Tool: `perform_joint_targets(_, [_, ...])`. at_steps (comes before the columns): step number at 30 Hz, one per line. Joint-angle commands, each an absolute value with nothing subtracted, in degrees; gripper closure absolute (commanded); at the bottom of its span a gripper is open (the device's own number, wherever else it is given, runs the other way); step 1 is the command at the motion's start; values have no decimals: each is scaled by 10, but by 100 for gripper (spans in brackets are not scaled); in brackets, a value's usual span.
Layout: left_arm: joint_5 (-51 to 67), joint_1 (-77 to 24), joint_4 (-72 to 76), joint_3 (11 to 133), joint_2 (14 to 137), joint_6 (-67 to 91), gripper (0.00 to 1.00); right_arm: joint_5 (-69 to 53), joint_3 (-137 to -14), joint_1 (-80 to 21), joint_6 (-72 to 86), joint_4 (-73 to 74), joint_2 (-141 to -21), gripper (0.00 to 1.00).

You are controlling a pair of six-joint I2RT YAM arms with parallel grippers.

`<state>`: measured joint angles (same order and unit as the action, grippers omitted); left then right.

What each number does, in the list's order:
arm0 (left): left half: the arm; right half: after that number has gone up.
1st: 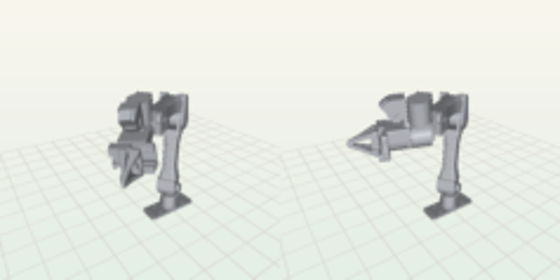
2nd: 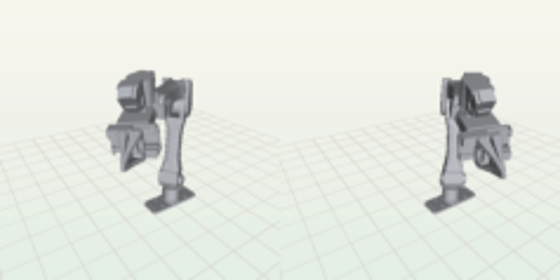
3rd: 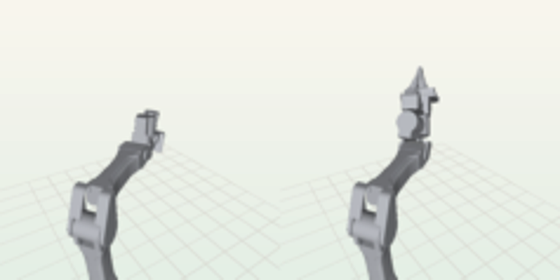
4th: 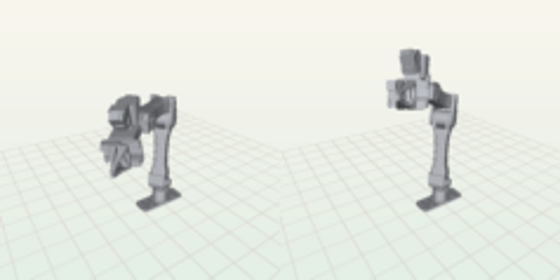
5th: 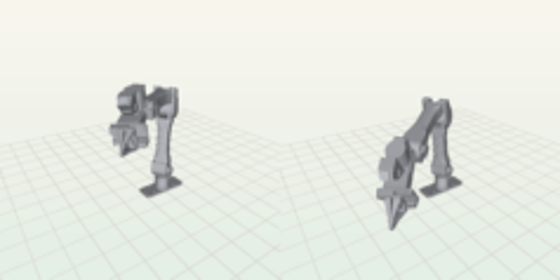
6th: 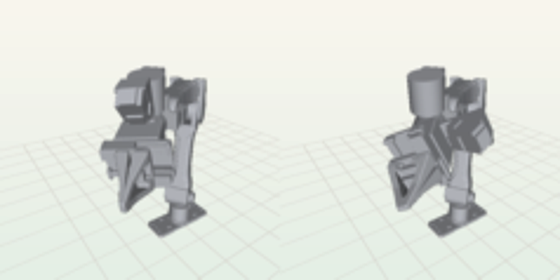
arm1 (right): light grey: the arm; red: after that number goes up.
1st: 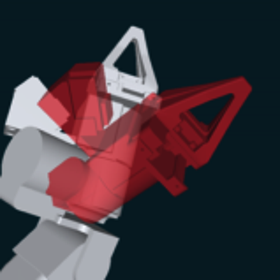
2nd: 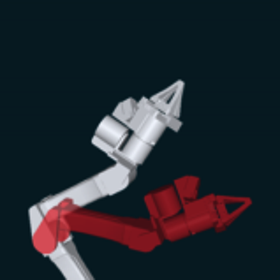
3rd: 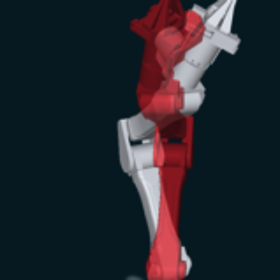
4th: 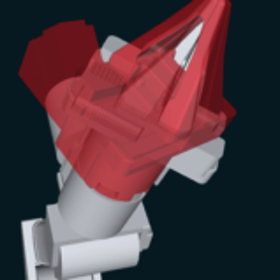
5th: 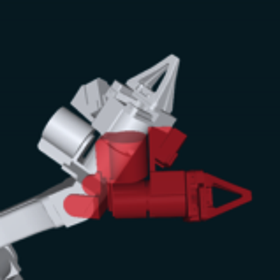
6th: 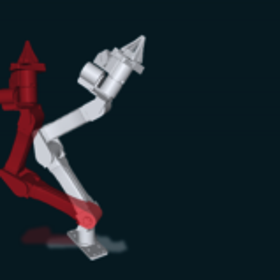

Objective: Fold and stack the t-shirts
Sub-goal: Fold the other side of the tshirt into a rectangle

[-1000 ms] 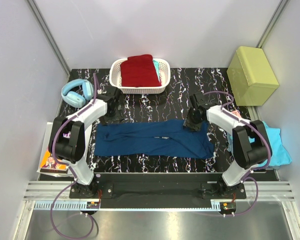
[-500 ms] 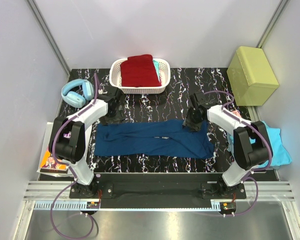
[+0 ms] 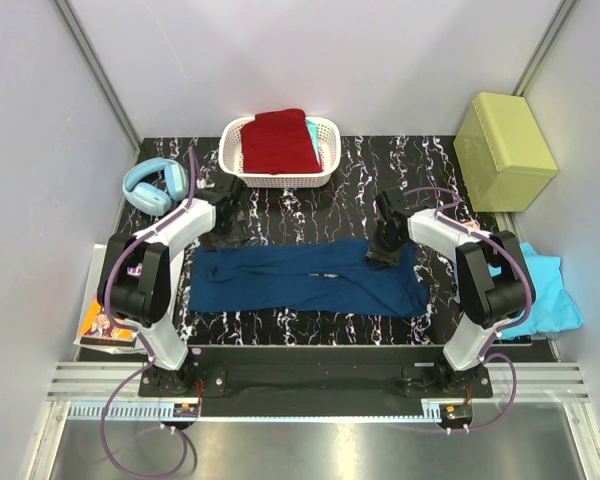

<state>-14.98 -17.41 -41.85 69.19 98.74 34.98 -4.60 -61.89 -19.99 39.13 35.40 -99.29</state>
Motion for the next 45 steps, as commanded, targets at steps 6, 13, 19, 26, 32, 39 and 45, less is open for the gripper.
perform_joint_targets(6, [-147, -178, -404, 686, 987, 356, 28, -61, -595, -204, 393, 355, -949, 94])
perform_joint_targets(13, [-148, -182, -404, 689, 993, 357, 28, -17, -590, -221, 392, 381, -866, 100])
perform_joint_targets(19, [-147, -185, -404, 695, 1003, 358, 28, -33, -604, -228, 397, 432, -805, 100])
perform_joint_targets(26, [-144, -192, -405, 702, 1012, 360, 29, -98, -588, -245, 384, 479, -798, 100])
perform_joint_targets(32, [-145, -198, -405, 701, 1017, 362, 29, -165, -581, -266, 341, 505, -839, 100])
perform_joint_targets(39, [-148, -200, -405, 694, 1014, 363, 29, -243, -584, -285, 309, 512, -915, 100])
perform_joint_targets(45, [-151, -200, -405, 684, 1010, 364, 29, -267, -587, -292, 299, 512, -947, 100])
